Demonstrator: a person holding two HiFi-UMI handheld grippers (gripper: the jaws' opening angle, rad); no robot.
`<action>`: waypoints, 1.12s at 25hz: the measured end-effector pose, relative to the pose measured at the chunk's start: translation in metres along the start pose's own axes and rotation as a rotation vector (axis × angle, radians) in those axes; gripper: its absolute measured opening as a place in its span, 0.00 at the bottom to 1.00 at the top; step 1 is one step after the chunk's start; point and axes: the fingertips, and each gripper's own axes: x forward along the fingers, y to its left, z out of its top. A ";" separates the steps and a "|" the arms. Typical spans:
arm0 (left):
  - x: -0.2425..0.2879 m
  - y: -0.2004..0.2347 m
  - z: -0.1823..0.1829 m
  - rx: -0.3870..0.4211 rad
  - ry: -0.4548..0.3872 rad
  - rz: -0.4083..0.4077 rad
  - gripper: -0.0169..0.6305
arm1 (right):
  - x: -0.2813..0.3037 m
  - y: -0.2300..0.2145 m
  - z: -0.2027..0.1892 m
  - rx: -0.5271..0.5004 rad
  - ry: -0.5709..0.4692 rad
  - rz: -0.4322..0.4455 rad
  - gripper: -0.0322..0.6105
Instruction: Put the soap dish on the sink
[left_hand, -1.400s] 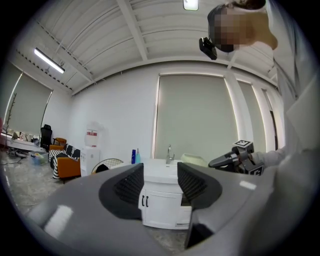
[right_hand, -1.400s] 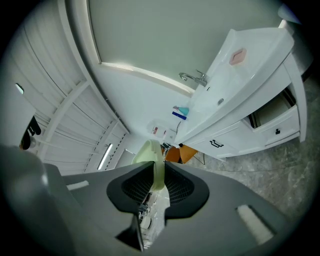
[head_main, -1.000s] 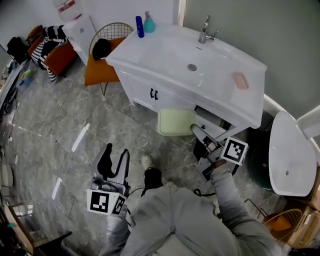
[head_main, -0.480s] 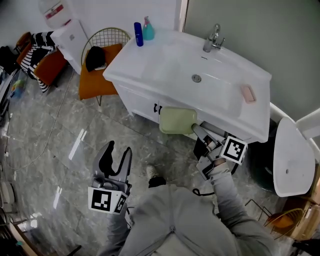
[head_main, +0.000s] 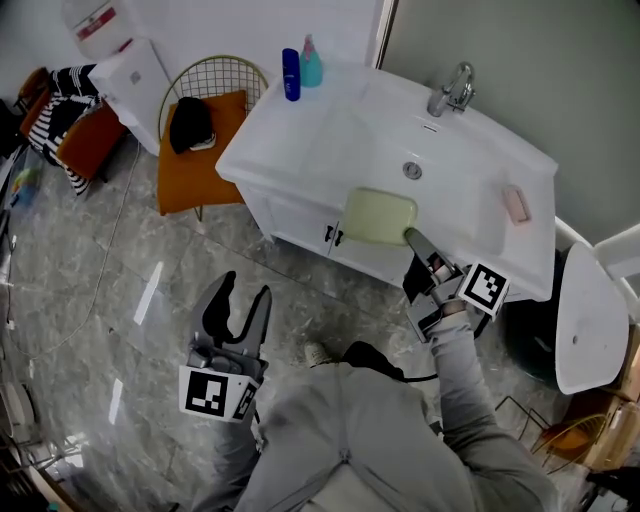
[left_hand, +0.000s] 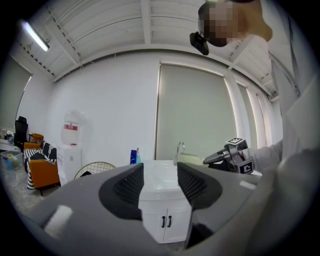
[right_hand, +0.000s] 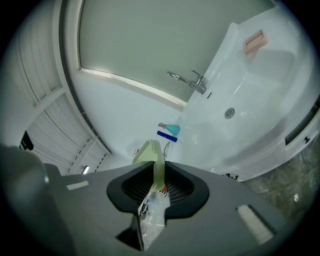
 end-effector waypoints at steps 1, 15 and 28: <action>0.004 0.005 0.000 -0.001 0.001 -0.003 0.37 | 0.006 0.000 0.004 0.002 -0.008 -0.004 0.15; 0.097 0.062 -0.003 -0.005 -0.001 0.000 0.37 | 0.111 -0.019 0.073 0.009 -0.042 -0.029 0.15; 0.222 0.085 -0.004 0.012 0.017 -0.023 0.37 | 0.214 -0.068 0.153 0.059 -0.055 -0.059 0.15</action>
